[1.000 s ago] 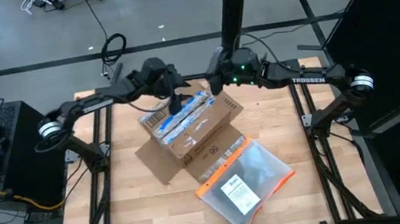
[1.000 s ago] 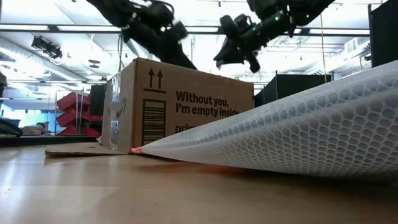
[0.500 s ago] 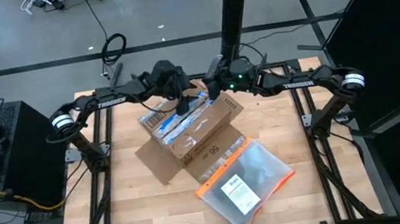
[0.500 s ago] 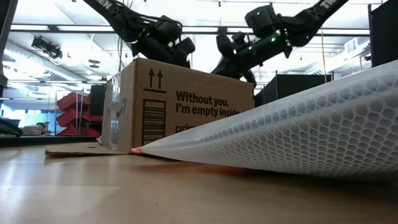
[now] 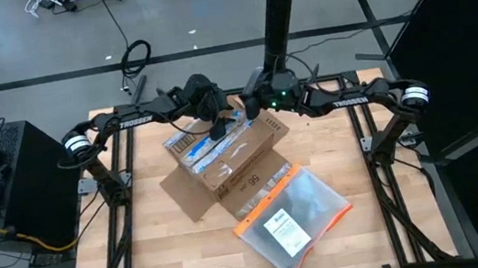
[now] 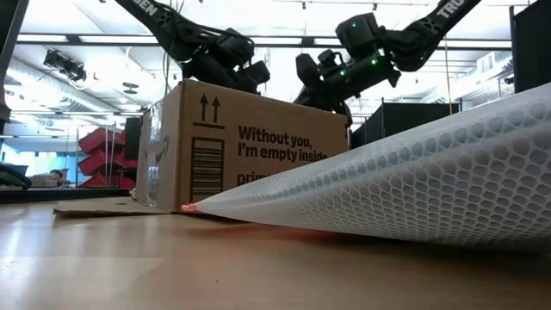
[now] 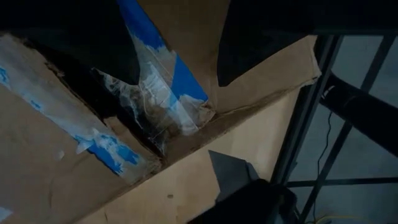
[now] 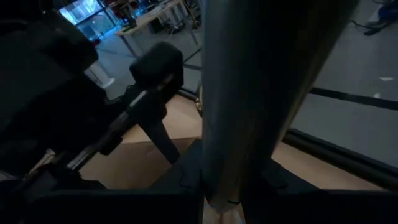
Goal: Unpack boxes
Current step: Break down the cardboard box until it is fully flat
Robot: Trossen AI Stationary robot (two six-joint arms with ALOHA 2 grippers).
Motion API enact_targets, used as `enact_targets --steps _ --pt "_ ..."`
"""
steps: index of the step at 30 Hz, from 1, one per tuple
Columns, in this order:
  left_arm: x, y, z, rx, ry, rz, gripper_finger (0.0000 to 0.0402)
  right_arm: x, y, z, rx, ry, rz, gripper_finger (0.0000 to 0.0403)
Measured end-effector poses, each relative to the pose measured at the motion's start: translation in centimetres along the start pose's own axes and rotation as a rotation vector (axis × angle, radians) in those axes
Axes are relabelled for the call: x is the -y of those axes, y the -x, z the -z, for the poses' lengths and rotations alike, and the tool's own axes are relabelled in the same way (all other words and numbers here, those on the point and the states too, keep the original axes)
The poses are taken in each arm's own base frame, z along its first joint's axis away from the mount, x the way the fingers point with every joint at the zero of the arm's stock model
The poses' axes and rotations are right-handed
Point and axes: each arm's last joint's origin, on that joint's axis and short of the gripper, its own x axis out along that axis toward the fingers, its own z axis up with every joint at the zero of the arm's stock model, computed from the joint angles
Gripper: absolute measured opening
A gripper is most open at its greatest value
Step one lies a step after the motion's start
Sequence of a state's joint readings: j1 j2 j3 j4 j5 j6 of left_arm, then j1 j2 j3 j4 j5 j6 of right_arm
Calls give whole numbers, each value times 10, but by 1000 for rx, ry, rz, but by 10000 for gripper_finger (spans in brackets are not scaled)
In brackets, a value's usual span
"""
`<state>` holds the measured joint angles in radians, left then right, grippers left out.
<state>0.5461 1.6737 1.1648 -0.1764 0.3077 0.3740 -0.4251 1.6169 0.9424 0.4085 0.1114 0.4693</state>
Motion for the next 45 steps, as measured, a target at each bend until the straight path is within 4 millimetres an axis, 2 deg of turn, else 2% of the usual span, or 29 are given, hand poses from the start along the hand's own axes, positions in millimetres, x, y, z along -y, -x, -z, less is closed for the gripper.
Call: enact_targets --steps 11,30,32,34,38,42,45 --pt "-2 0 1 -6 14 -13 209 -3 -6 10 14 11 52 40" --pt "-15 4 8 -47 94 -119 209 -25 3 2 50 -15 14 40" --pt "-16 4 8 -46 95 -122 209 -24 2 -10 82 8 -25 40" --pt "-16 4 8 -44 94 -125 209 -18 -3 -14 80 30 -22 40" --pt "-15 4 8 -43 95 -120 209 -4 -17 -8 55 67 2 40" --pt "-15 4 8 -42 95 -117 209 1 -29 -3 62 72 -25 40" --pt "-15 4 8 -44 96 -117 209 2 -31 -2 70 100 -6 40"
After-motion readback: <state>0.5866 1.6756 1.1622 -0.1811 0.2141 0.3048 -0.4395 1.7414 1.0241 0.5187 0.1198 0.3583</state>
